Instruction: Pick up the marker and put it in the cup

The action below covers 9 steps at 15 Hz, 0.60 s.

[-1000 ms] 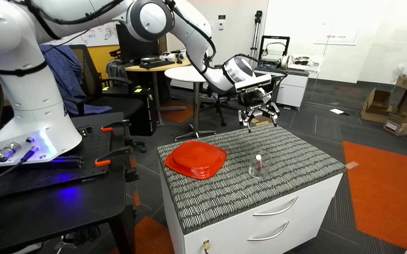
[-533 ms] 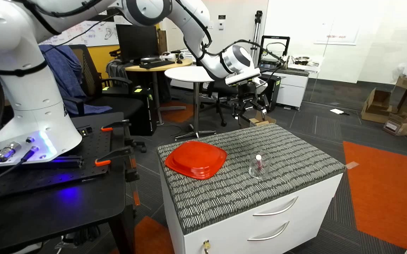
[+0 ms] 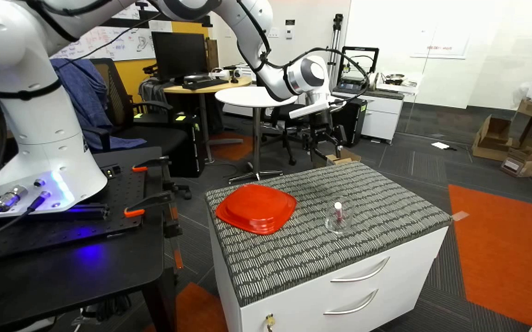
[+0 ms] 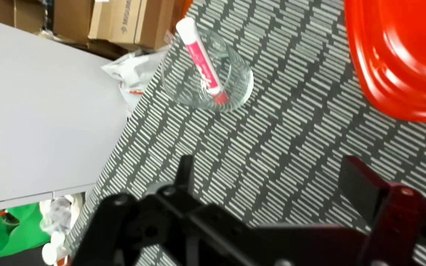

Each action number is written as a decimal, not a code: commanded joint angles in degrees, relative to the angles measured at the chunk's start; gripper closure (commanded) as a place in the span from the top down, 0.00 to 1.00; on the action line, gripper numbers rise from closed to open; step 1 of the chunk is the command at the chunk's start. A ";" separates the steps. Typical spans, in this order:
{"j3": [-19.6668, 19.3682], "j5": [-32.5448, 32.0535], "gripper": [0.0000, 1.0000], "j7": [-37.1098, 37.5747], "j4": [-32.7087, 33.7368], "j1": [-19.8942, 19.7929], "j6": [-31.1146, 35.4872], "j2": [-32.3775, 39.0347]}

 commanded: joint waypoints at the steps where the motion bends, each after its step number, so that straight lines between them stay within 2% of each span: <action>1: -1.52 1.43 1.00 5.34 -9.38 0.13 14.77 -5.20; 2: -2.45 2.45 1.00 1.70 -2.71 1.33 8.96 -0.88; 4: -2.88 2.55 1.00 2.88 -4.97 1.34 13.36 -1.74; 9: -2.98 2.60 1.00 3.44 -5.82 1.34 13.84 -2.37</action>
